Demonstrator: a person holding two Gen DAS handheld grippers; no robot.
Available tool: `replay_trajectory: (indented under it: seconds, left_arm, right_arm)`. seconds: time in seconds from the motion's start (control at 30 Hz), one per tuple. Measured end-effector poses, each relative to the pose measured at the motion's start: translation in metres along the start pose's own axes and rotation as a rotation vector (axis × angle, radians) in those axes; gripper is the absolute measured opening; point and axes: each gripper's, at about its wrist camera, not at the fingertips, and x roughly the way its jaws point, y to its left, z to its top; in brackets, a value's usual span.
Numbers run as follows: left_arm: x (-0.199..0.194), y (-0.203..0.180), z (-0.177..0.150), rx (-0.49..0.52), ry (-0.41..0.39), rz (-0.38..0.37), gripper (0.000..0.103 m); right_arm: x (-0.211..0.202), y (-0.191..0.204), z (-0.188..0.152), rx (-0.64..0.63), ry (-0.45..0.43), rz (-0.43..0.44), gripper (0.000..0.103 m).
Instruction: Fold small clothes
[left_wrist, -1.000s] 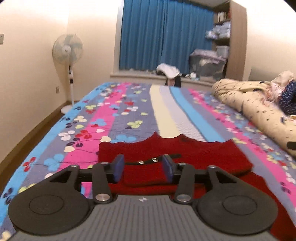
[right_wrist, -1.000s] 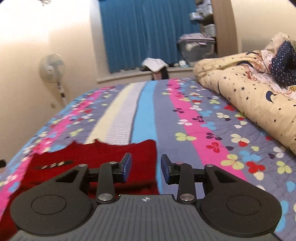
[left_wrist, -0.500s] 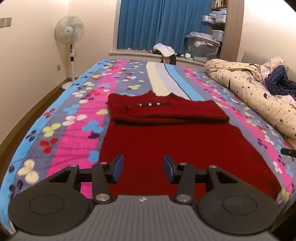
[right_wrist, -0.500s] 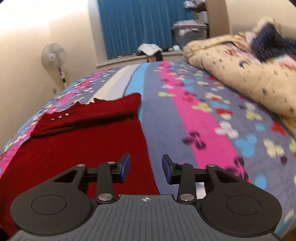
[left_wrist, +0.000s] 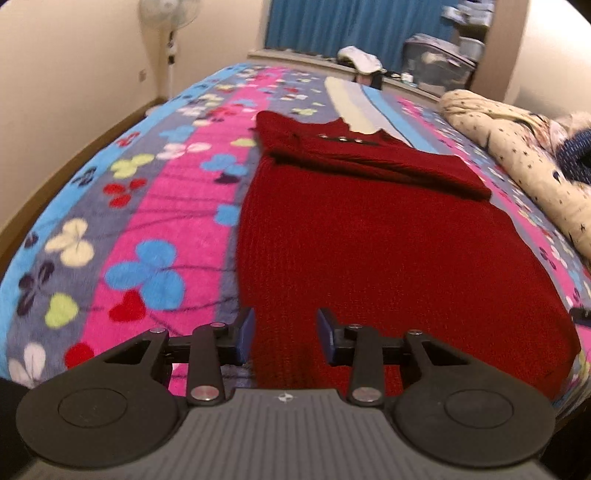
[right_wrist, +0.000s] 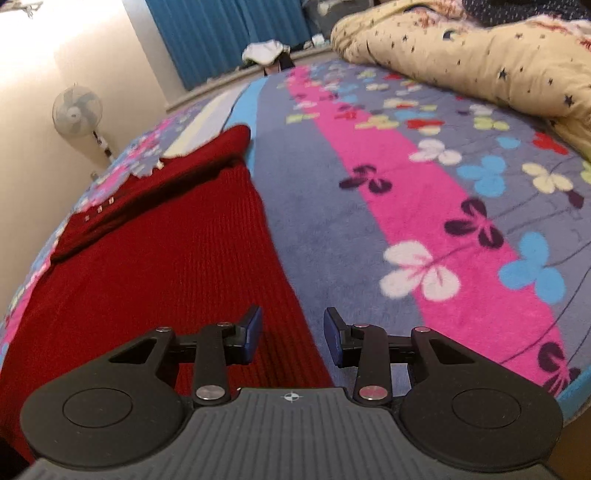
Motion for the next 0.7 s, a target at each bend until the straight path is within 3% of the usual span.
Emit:
replay_trajectory:
  seconds: [0.17, 0.27, 0.47, 0.53, 0.6, 0.7]
  left_arm:
    - [0.009, 0.008, -0.007, -0.063, 0.067, -0.02, 0.041]
    - [0.008, 0.011, -0.009, -0.086, 0.068, -0.009, 0.044]
    - [0.001, 0.035, -0.011, -0.238, 0.047, -0.015, 0.046]
    - [-0.002, 0.036, -0.011, -0.239, 0.04, -0.012, 0.044]
    - [-0.006, 0.036, -0.01, -0.236, 0.024, 0.002, 0.044]
    - [-0.007, 0.038, -0.011, -0.242, 0.022, 0.011, 0.044]
  right_arm:
    - [0.01, -0.002, -0.002, 0.008, 0.049, -0.006, 0.04]
    - [0.014, 0.001, -0.005, -0.02, 0.082, -0.004, 0.04]
    - [0.015, 0.001, -0.006, -0.024, 0.086, -0.005, 0.04]
    - [0.016, 0.002, -0.006, -0.036, 0.088, -0.008, 0.036]
    - [0.016, 0.005, -0.006, -0.057, 0.087, 0.002, 0.014]
    - [0.01, 0.003, -0.003, -0.048, 0.053, 0.01, 0.01]
